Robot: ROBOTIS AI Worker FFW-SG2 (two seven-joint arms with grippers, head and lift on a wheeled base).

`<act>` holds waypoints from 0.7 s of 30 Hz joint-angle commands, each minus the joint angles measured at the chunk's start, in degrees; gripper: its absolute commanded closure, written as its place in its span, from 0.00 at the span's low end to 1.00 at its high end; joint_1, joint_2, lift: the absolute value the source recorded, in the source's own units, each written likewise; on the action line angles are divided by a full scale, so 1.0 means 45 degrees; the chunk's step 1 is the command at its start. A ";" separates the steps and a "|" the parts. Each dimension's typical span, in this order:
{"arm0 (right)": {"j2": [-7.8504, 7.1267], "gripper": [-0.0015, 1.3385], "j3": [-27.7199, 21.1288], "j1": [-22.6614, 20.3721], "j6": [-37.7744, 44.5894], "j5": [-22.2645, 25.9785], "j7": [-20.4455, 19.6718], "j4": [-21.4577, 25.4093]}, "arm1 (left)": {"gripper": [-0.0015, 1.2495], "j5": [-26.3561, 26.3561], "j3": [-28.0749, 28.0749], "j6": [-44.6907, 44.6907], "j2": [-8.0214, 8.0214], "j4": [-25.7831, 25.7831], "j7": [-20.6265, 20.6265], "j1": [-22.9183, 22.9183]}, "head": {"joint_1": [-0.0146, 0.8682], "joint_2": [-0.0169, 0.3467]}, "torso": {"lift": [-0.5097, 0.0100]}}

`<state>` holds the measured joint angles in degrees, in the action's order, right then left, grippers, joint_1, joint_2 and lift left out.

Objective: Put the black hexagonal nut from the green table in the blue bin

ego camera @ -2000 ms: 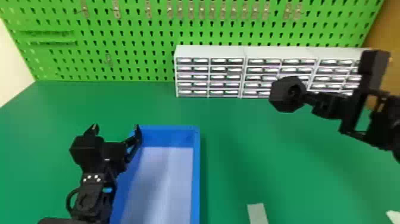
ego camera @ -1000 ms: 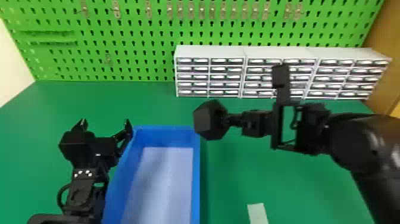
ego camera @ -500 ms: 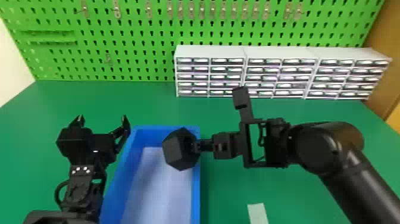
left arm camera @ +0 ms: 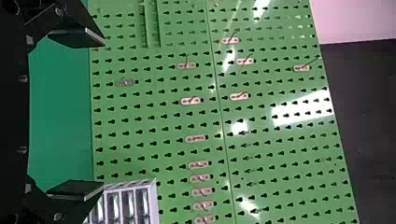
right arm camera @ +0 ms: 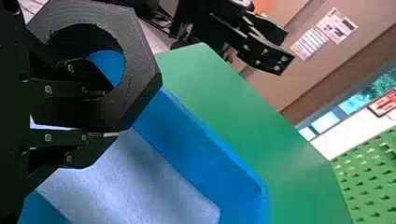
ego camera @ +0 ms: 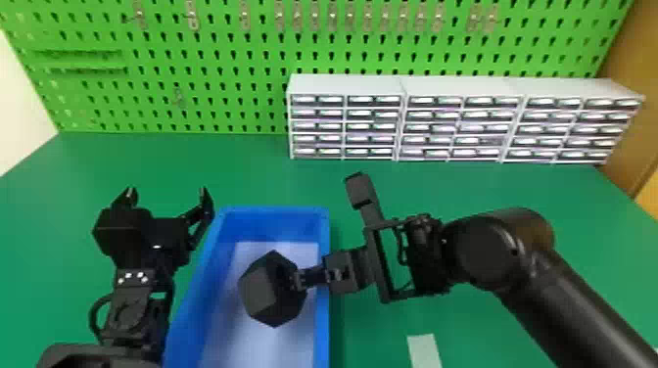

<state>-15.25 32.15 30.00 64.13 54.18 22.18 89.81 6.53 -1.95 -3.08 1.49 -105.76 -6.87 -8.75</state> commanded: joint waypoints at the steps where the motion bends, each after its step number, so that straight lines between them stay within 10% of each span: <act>1: 0.0010 0.68 0.0004 0.0013 0.0086 0.0108 0.0013 -0.0037 | 0.16 0.0014 -0.0015 0.0000 0.0000 0.0007 0.0002 -0.0008 | 0.76 0.20 | 0.80; 8: -0.0010 0.09 -0.0289 -0.0007 0.0164 0.0030 0.0248 -0.0037 | 0.16 0.0014 0.0005 -0.0019 0.0000 -0.0013 0.0002 -0.0008 | 0.76 0.20 | 0.80; 21: 0.0049 0.09 -0.1852 -0.0475 0.0164 -0.1142 0.0599 0.0354 | 0.16 0.0033 0.0024 -0.0039 0.0000 0.0007 0.0002 -0.0027 | 0.76 0.20 | 0.80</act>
<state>-15.14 26.90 28.92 64.86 51.85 24.68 90.21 6.65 -1.89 -3.25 1.49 -105.75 -6.86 -8.85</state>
